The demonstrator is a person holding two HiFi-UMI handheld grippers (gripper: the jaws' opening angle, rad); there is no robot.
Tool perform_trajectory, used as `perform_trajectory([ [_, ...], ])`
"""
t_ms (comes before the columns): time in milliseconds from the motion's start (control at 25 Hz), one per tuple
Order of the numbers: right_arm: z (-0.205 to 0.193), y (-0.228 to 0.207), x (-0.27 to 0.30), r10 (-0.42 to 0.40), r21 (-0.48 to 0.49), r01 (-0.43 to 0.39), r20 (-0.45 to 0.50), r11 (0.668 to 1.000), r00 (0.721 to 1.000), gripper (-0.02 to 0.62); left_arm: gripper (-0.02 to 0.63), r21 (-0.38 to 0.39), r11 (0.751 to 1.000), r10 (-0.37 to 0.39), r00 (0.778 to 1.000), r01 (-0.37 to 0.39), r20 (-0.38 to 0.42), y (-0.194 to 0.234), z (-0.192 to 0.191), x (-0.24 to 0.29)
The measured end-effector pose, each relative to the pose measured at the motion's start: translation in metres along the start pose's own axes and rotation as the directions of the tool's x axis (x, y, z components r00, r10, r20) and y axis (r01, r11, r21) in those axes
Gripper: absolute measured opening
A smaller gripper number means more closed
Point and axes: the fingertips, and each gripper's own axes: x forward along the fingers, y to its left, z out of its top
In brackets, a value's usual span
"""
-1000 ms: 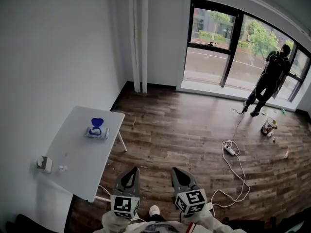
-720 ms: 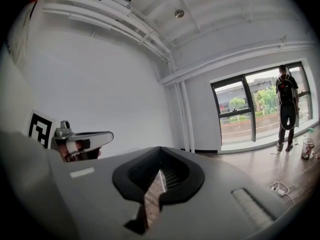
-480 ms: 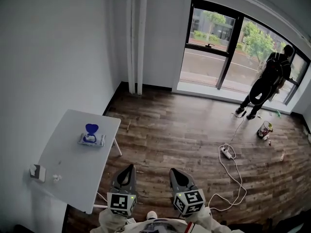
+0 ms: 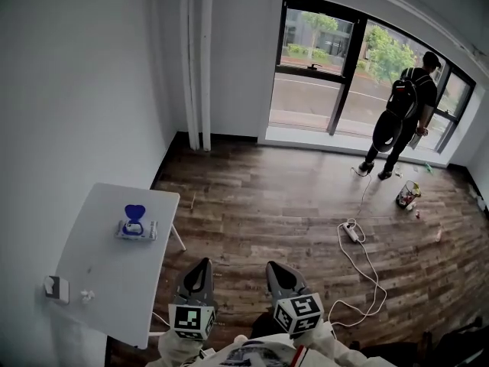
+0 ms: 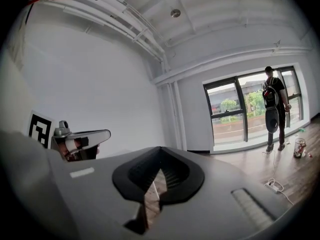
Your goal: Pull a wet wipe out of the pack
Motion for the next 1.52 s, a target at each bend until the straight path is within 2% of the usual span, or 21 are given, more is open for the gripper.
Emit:
perform_trajectory([
  [200, -0.008, -0.012, 0.014, -0.010, 0.023, 0.010, -0.023, 1.000, 1.000, 0.005, 0.005, -0.017, 1.000, 0.004, 1.000, -0.004, -0.022, 0.009, -0.010, 0.019],
  [440, -0.003, -0.032, 0.047, -0.016, 0.031, 0.017, -0.016, 0.999, 1.000, 0.005, 0.005, 0.000, 1.000, 0.004, 1.000, -0.004, -0.022, 0.020, -0.013, 0.051],
  [920, 0.030, -0.084, 0.121, 0.050, 0.040, -0.049, -0.006, 0.998, 0.999, 0.005, 0.005, 0.021, 0.999, 0.042, 0.998, -0.041, -0.044, 0.029, -0.007, 0.145],
  [1200, 0.043, -0.118, 0.172, 0.122, 0.046, -0.121, -0.018, 0.992, 0.992, 0.005, 0.005, 0.034, 0.993, 0.111, 0.992, -0.109, -0.061, 0.037, -0.008, 0.192],
  [1520, 0.049, -0.135, 0.226, 0.256, 0.049, -0.253, -0.051, 0.966, 0.965, 0.005, 0.005, 0.029, 0.969, 0.247, 0.964, -0.245, -0.095, 0.060, -0.017, 0.226],
])
